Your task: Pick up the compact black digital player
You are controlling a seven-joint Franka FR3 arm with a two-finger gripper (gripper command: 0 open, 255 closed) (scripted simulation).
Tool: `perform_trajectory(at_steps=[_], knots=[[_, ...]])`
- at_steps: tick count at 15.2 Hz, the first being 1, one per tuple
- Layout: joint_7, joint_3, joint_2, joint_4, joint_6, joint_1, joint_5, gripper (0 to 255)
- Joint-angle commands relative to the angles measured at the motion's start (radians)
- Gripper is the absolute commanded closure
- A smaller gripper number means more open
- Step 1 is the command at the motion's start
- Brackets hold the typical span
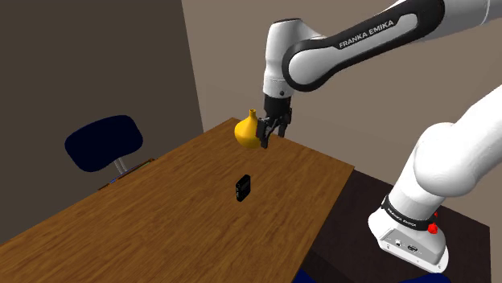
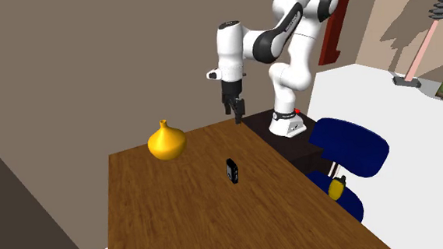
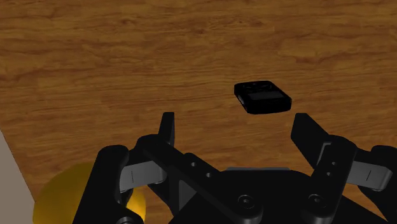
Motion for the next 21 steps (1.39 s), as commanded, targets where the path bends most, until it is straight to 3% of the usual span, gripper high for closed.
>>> perform_trajectory(at_steps=[1, 6, 12, 21], knots=[[0.034, 0.029, 0.073, 0.014, 0.060, 0.000, -0.013, 0], [0.142, 0.090, 0.268, 0.078, 0.183, 0.003, -0.085, 0], [0.291, 0.114, 0.504, 0.191, 0.282, 0.033, -0.226, 0], [0.323, 0.096, 0.584, 0.172, 0.375, 0.047, -0.275, 0]])
